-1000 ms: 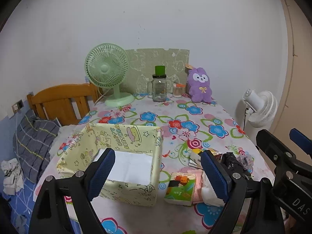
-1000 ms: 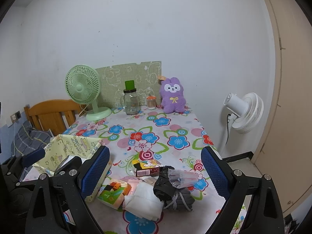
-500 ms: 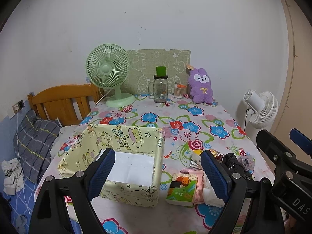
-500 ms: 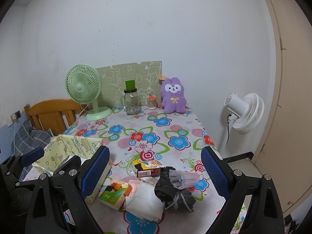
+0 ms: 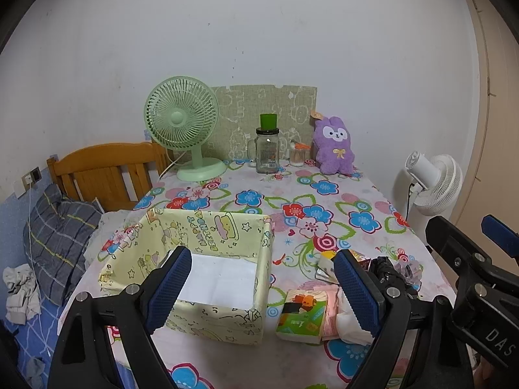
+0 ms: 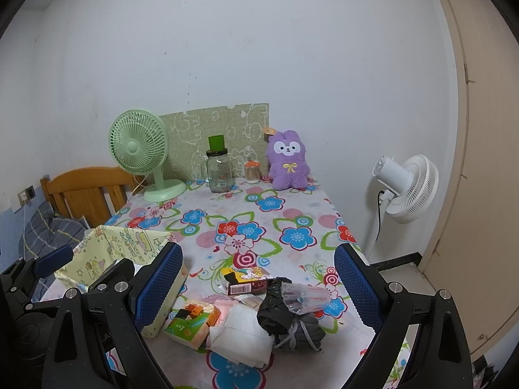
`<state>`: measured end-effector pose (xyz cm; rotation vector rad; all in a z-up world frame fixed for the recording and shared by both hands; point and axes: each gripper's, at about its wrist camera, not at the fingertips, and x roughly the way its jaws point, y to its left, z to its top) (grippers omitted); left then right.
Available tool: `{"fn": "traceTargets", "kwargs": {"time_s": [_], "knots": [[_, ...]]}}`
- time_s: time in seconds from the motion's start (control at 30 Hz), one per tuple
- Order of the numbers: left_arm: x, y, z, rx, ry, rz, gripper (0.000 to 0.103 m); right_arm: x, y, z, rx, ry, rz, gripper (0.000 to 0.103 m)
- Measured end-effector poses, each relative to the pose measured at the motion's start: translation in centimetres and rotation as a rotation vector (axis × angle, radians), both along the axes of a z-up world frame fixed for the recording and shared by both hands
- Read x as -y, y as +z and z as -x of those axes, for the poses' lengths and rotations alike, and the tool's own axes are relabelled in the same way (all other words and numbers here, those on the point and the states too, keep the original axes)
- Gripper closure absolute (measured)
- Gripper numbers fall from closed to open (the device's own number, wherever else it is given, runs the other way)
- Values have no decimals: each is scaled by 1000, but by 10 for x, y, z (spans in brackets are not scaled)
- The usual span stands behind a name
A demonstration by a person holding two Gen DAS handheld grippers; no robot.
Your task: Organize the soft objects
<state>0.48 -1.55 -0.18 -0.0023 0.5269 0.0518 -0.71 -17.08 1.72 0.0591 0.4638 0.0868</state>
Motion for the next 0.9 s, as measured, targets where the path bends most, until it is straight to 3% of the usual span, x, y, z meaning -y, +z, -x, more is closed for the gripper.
{"fn": "traceTargets", "kwargs": {"time_s": [0.9], "knots": [[5,-2,0,-5,-9,4,12,10,-3,1,7,-10,8,8]]}}
